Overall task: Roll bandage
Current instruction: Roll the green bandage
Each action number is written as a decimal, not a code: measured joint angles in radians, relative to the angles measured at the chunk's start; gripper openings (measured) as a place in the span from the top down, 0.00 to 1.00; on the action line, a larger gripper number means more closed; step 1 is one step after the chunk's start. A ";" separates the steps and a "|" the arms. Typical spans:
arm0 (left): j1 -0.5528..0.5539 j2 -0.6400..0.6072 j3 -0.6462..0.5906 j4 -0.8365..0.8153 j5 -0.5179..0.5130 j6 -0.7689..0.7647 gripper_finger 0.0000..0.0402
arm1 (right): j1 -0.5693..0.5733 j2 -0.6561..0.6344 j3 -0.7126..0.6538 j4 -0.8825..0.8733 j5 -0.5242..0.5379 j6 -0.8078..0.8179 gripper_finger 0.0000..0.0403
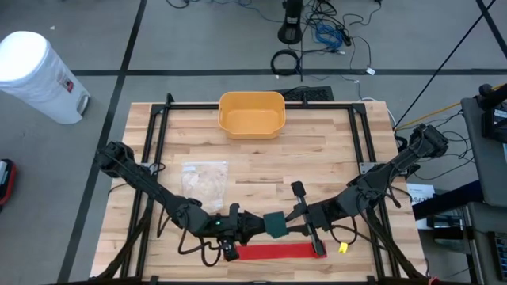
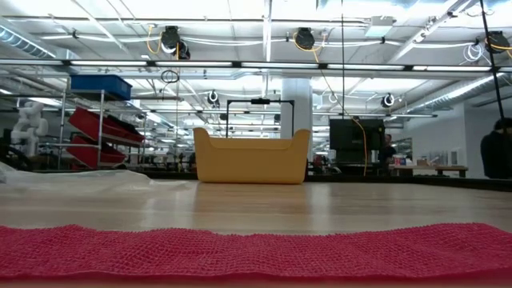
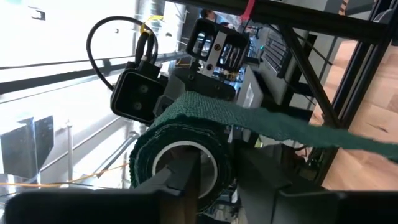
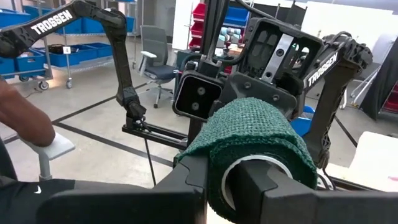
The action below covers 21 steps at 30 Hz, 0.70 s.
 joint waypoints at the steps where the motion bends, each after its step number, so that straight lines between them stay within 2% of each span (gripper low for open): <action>1: 0.000 0.000 0.000 0.000 0.000 0.000 0.78 | 0.000 0.000 0.000 0.000 0.000 0.000 0.92; 9: -0.002 0.000 0.000 0.000 -0.004 -0.023 0.91 | 0.000 0.000 0.000 -0.005 0.000 -0.001 0.92; 17: -0.003 0.000 0.000 0.000 -0.004 -0.044 0.91 | 0.003 0.000 0.000 -0.012 0.003 -0.052 0.91; 21: -0.006 0.000 -0.001 0.002 -0.004 -0.052 0.91 | 0.005 0.000 0.001 -0.020 0.033 -0.061 0.86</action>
